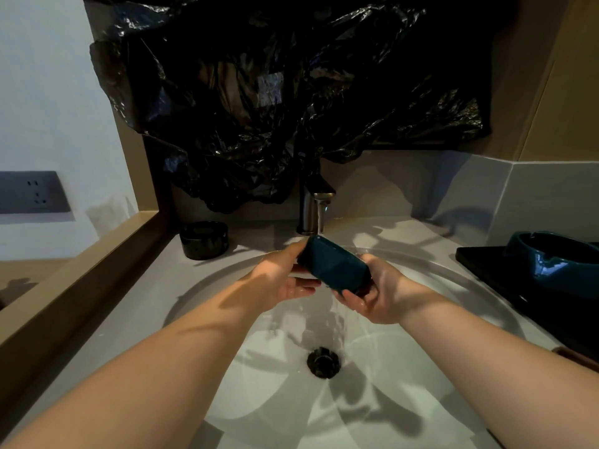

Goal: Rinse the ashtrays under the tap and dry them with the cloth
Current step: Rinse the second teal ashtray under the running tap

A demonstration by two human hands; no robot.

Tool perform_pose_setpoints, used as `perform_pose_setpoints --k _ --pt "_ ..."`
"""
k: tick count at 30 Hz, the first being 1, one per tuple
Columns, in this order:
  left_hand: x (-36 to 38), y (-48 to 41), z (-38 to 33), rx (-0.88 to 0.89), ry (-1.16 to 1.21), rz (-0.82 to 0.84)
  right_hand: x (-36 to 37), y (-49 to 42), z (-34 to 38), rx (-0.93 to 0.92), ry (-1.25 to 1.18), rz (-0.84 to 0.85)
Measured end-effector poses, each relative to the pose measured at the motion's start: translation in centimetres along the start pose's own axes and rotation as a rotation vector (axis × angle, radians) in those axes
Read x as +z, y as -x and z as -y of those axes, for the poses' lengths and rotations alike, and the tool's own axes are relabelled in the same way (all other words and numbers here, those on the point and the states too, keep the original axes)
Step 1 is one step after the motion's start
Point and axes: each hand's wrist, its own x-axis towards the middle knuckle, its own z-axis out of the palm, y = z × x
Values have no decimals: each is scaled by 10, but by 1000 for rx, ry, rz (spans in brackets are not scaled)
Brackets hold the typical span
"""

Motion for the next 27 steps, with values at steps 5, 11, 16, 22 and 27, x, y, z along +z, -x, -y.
perform_pose_setpoints --k 5,11,16,22,27 --pt "1 3 2 8 -91 88 -2 -1 1 2 -5 -52" --pt "0 2 2 -137 -49 52 6 2 0 -176 167 -22" --pt "-10 0 3 -120 -24 95 6 2 0 -225 307 65" --pt "-4 -2 2 297 -440 -74 0 2 5 -247 216 203" --pt "1 4 6 710 -951 -116 -9 -1 10 -40 236 78"
